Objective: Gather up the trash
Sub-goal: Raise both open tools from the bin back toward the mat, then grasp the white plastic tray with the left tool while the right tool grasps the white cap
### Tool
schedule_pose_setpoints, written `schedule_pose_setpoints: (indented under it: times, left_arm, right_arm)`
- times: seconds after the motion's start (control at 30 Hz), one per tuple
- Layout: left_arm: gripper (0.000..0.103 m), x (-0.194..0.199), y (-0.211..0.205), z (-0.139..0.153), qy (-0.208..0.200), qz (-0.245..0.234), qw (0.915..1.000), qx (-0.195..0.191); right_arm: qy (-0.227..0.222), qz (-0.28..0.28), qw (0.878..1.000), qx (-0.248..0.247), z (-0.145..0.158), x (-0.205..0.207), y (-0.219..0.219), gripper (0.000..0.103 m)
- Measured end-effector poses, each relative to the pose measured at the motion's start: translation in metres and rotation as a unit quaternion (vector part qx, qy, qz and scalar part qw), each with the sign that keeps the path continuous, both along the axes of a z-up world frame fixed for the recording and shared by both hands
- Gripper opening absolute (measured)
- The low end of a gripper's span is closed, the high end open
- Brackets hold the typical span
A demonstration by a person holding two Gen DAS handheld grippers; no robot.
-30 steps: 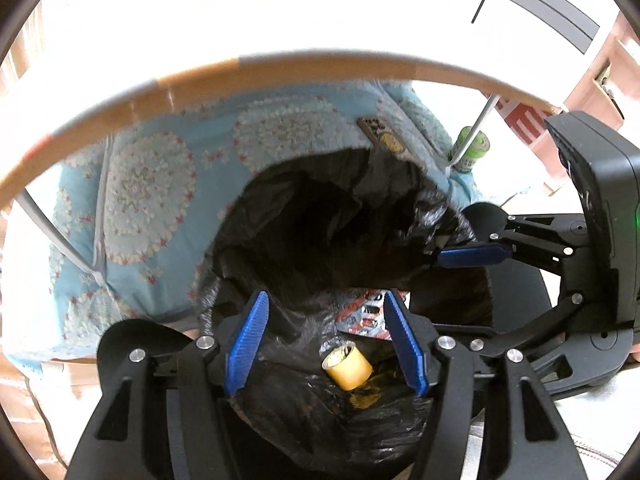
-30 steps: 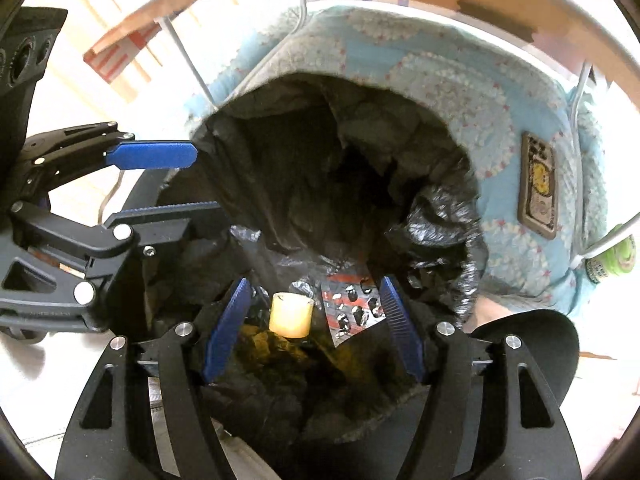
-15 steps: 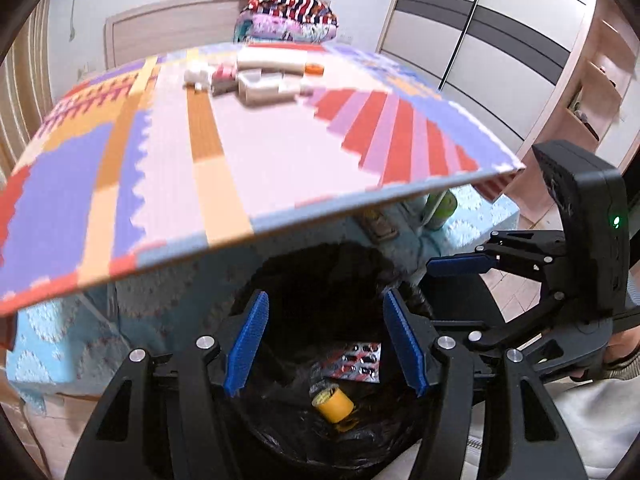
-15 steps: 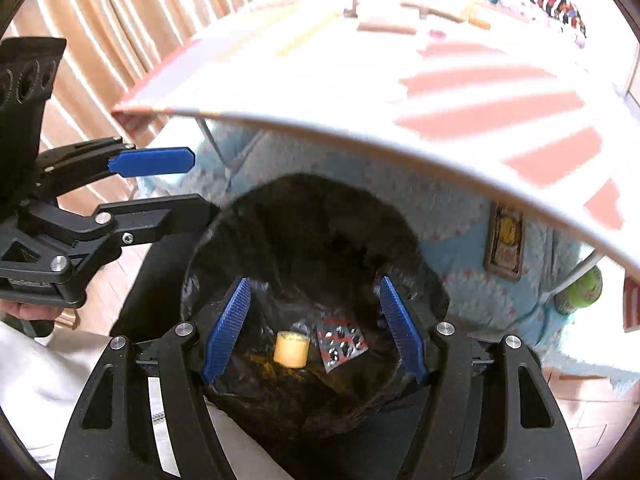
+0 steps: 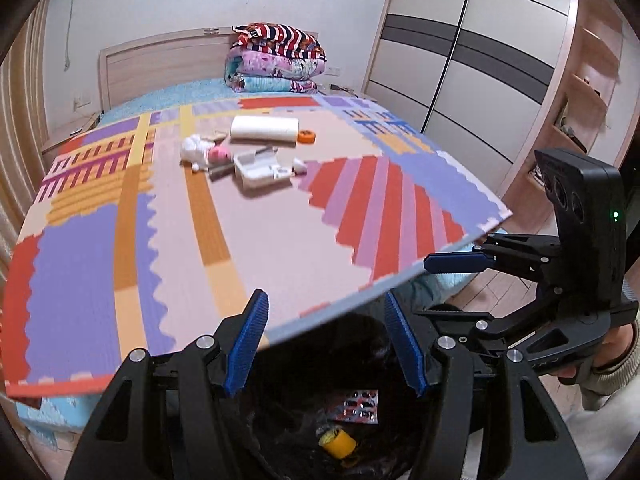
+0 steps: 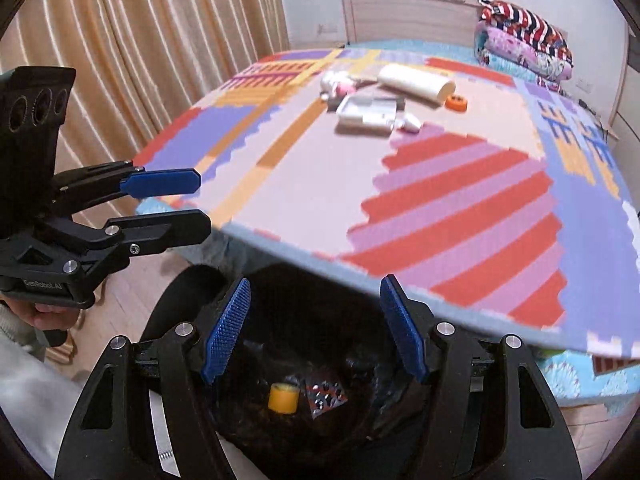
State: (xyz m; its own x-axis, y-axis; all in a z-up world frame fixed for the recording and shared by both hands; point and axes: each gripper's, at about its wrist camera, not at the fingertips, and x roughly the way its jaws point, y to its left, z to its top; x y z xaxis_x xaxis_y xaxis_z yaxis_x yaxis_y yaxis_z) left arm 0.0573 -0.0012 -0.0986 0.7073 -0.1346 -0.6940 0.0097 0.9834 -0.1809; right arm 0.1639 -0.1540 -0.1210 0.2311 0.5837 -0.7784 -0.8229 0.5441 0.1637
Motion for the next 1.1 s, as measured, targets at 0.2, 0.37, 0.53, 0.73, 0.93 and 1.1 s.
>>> schedule_pose_setpoints:
  times: [0.2,0.37,0.53,0.73,0.93,1.1]
  left_arm:
    - [0.058,0.021,0.013,0.010,-0.008,0.010,0.9999,0.000]
    - [0.058,0.042,0.027,0.013,-0.004,0.028,0.9996,0.005]
    - [0.058,0.061,0.040,0.016,-0.005,0.035,0.9994,-0.003]
    - [0.058,0.086,0.054,0.014,-0.002,0.045,0.9990,-0.004]
    - [0.058,0.108,0.061,0.008,0.001,0.049,0.9988,-0.006]
    - [0.056,0.126,0.071,0.004,0.004,0.062,0.9980,-0.014]
  right_arm:
    - [-0.006,-0.017,1.000,0.009,0.008,0.026,0.006,0.067]
    - [-0.010,-0.029,0.999,0.016,0.012,0.047,0.012,0.067]
    - [-0.013,-0.042,0.999,0.022,0.016,0.069,0.020,0.067]
    - [-0.008,-0.054,0.998,0.029,0.013,0.093,0.032,0.067]
    - [0.009,-0.069,0.997,0.038,0.007,0.119,0.042,0.067]
    - [0.010,-0.085,0.996,0.036,0.002,0.140,0.051,0.060]
